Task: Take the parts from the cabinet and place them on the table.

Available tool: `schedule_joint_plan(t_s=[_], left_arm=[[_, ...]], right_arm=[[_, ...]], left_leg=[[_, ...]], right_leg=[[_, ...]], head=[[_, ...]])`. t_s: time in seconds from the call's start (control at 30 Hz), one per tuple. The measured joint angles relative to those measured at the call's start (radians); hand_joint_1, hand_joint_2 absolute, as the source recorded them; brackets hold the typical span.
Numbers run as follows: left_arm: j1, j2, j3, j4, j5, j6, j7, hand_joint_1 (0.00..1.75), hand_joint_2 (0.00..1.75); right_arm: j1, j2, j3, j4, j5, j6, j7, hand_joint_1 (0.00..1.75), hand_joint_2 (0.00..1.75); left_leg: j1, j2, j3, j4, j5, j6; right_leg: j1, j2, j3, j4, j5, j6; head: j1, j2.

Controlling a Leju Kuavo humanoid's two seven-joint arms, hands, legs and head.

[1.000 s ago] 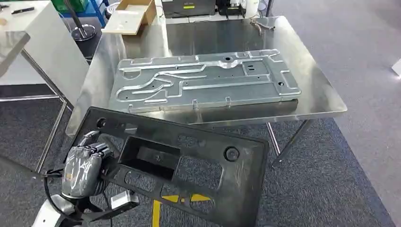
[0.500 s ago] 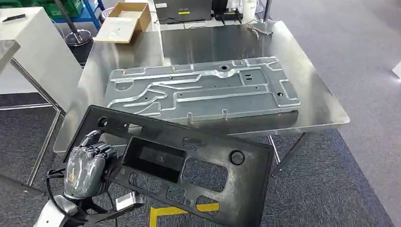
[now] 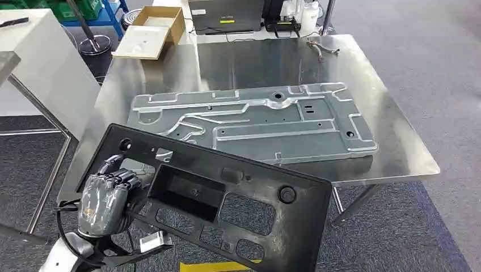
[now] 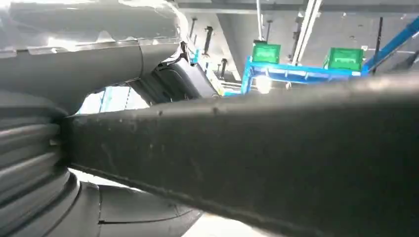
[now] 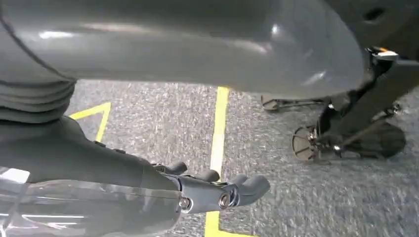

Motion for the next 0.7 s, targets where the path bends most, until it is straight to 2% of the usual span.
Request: schedule_joint_plan(t_s=[0.03, 0.07, 0.1, 0.13, 0.17, 0.2, 0.23, 0.27, 0.3, 0.33, 0.37, 0.4, 0.43, 0.47, 0.5, 0.53, 0.57, 0.6, 0.63, 0.67, 0.7], left_arm=[[0.001, 0.000, 0.000, 0.000, 0.000, 0.000, 0.000, 1.75, 1.75], [0.000, 0.000, 0.000, 0.000, 0.000, 0.001, 0.000, 1.75, 1.75], [-0.001, 0.002, 0.000, 0.000, 0.000, 0.000, 0.000, 1.75, 1.75], [-0.003, 0.002, 0.000, 0.000, 0.000, 0.001, 0.000, 1.75, 1.75], [-0.006, 0.002, -0.001, 0.000, 0.000, 0.000, 0.000, 1.75, 1.75], [-0.005, 0.002, -0.001, 0.000, 0.000, 0.000, 0.000, 1.75, 1.75], [-0.003, 0.003, -0.001, 0.000, -0.001, 0.000, 0.000, 1.75, 1.75], [-0.003, 0.003, -0.001, 0.000, -0.002, 0.000, 0.002, 1.75, 1.75], [-0.003, 0.005, -0.001, 0.000, -0.003, -0.001, 0.002, 1.75, 1.75], [-0.004, 0.005, -0.001, 0.001, -0.003, -0.001, 0.003, 1.75, 1.75], [-0.004, 0.005, -0.001, 0.002, -0.003, -0.002, 0.005, 1.75, 1.75], [-0.004, 0.005, -0.001, 0.003, -0.003, -0.003, 0.005, 1.75, 1.75], [-0.004, 0.006, -0.001, 0.006, -0.002, -0.005, 0.005, 1.75, 1.75], [-0.002, 0.007, -0.001, 0.009, 0.001, -0.011, 0.008, 1.75, 1.75], [-0.002, 0.007, -0.003, 0.011, 0.002, -0.022, 0.010, 1.75, 1.75], [-0.005, 0.007, -0.005, 0.011, 0.003, -0.024, 0.012, 1.75, 1.75], [-0.014, 0.007, -0.008, 0.011, 0.003, -0.030, 0.014, 1.75, 1.75], [-0.017, 0.007, -0.008, 0.011, 0.007, -0.038, 0.018, 1.75, 1.75], [-0.020, 0.007, -0.008, 0.011, 0.011, -0.053, 0.026, 1.75, 1.75], [-0.026, 0.007, -0.009, 0.012, 0.013, -0.081, 0.040, 1.75, 1.75], [-0.033, 0.007, -0.010, 0.017, 0.015, -0.121, 0.060, 1.75, 1.75]], right_arm=[[0.000, 0.000, 0.000, 0.000, 0.000, 0.000, 0.000, 0.00, 0.00], [0.000, 0.000, 0.000, 0.000, 0.000, 0.000, 0.000, 0.00, 0.00], [0.000, 0.000, 0.000, 0.000, 0.000, 0.000, 0.000, 0.00, 0.00], [0.000, -0.001, 0.000, 0.000, 0.000, 0.000, 0.000, 0.00, 0.00], [0.000, -0.005, 0.000, 0.000, 0.000, 0.000, 0.000, 0.00, 0.00], [-0.002, -0.009, 0.000, 0.000, -0.001, 0.000, 0.000, 0.00, 0.00], [-0.002, -0.010, 0.000, 0.000, -0.002, 0.000, 0.000, 0.00, 0.00], [-0.001, -0.013, 0.000, 0.000, -0.002, 0.000, 0.000, 0.00, 0.00], [0.000, -0.013, 0.000, 0.000, -0.002, 0.000, 0.000, 0.00, 0.00], [0.000, -0.013, 0.001, 0.000, -0.002, 0.000, 0.000, 0.00, 0.00], [0.000, -0.013, 0.002, 0.000, -0.003, 0.000, 0.000, 0.00, 0.00], [0.000, -0.013, 0.004, 0.000, -0.004, 0.000, 0.000, 0.00, 0.00], [0.006, -0.013, 0.006, 0.000, -0.005, 0.000, 0.000, 0.00, 0.00], [0.002, -0.013, 0.008, 0.000, -0.005, 0.001, 0.000, 0.00, 0.00], [-0.005, -0.013, 0.010, 0.000, -0.005, 0.000, 0.000, 0.00, 0.00], [-0.006, -0.013, 0.011, 0.000, -0.005, 0.000, 0.000, 0.00, 0.00], [-0.007, -0.013, 0.013, -0.002, -0.005, 0.000, 0.000, 0.00, 0.00], [-0.012, -0.013, 0.015, -0.002, -0.006, 0.001, 0.000, 0.00, 0.00], [-0.015, -0.013, 0.016, -0.002, -0.008, 0.000, 0.000, 0.00, 0.00], [-0.019, -0.013, 0.016, -0.003, -0.011, 0.000, -0.001, 0.00, 0.00], [-0.022, -0.009, 0.017, -0.003, -0.014, 0.000, -0.001, 0.00, 0.00]], left_leg=[[0.001, 0.000, 0.020, 0.009, 0.010, -0.006], [0.000, 0.000, 0.018, 0.020, 0.021, -0.014], [0.002, 0.003, 0.013, 0.042, 0.018, -0.018], [0.006, 0.005, -0.005, 0.089, 0.023, -0.023], [0.010, 0.007, -0.048, 0.155, 0.014, -0.028], [0.013, 0.007, -0.095, 0.216, -0.011, -0.031], [0.015, 0.008, -0.140, 0.263, -0.052, -0.035], [0.017, 0.008, -0.174, 0.284, -0.090, -0.037], [0.019, 0.009, -0.197, 0.275, -0.112, -0.041], [0.020, 0.009, -0.206, 0.238, -0.105, -0.040], [0.021, 0.009, -0.206, 0.183, -0.066, -0.036], [0.021, 0.009, -0.204, 0.116, 0.016, -0.029], [0.019, 0.011, -0.211, 0.059, 0.149, -0.018], [0.006, 0.013, -0.211, 0.057, 0.172, -0.016], [0.000, 0.015, -0.196, 0.056, 0.155, -0.008], [-0.002, 0.012, -0.189, 0.049, 0.151, 0.000], [-0.003, 0.012, -0.173, 0.042, 0.144, 0.009], [0.002, 0.009, -0.151, 0.024, 0.144, 0.013], [0.003, 0.010, -0.132, 0.013, 0.140, 0.017], [0.004, 0.011, -0.122, 0.005, 0.136, 0.024], [0.004, 0.011, -0.114, 0.002, 0.130, 0.028]], right_leg=[[-0.004, 0.003, 0.009, -0.010, -0.004, -0.009], [-0.005, 0.003, 0.027, -0.014, -0.012, -0.019], [-0.007, 0.005, 0.045, -0.022, -0.018, -0.026], [-0.007, 0.003, 0.062, -0.026, -0.027, -0.033], [-0.006, 0.004, 0.077, -0.030, -0.035, -0.037], [-0.006, 0.004, 0.090, -0.034, -0.045, -0.038], [-0.006, 0.005, 0.104, -0.036, -0.056, -0.038], [-0.006, 0.006, 0.119, -0.038, -0.068, -0.037], [-0.006, 0.008, 0.137, -0.039, -0.083, -0.036], [-0.006, 0.009, 0.158, -0.039, -0.099, -0.034], [-0.006, 0.010, 0.179, -0.039, -0.114, -0.032], [-0.004, 0.009, 0.200, -0.040, -0.131, -0.030], [-0.007, 0.009, 0.206, -0.042, -0.145, -0.028], [-0.005, 0.014, 0.224, -0.040, -0.158, -0.017], [-0.009, 0.014, 0.229, -0.046, -0.168, -0.007], [-0.012, 0.013, 0.248, -0.046, -0.167, -0.001], [-0.011, 0.011, 0.249, -0.037, -0.152, 0.008], [-0.012, 0.010, 0.241, -0.010, -0.143, 0.011], [-0.015, 0.010, 0.219, 0.040, -0.128, 0.012], [-0.013, 0.009, 0.176, 0.102, -0.130, 0.010], [-0.012, 0.008, 0.124, 0.164, -0.156, 0.011]], head=[[0.000, 0.000], [0.000, 0.000], [-0.001, 0.000], [0.000, 0.000], [0.000, 0.000], [0.000, 0.000], [0.000, 0.000], [0.000, 0.000], [0.000, 0.000], [0.000, 0.000], [0.000, 0.000], [0.000, 0.000], [0.000, 0.000], [0.000, 0.000], [0.000, 0.000], [0.000, 0.000], [0.000, 0.000], [0.000, 0.000], [0.000, 0.000], [0.000, 0.000], [0.000, 0.000]])
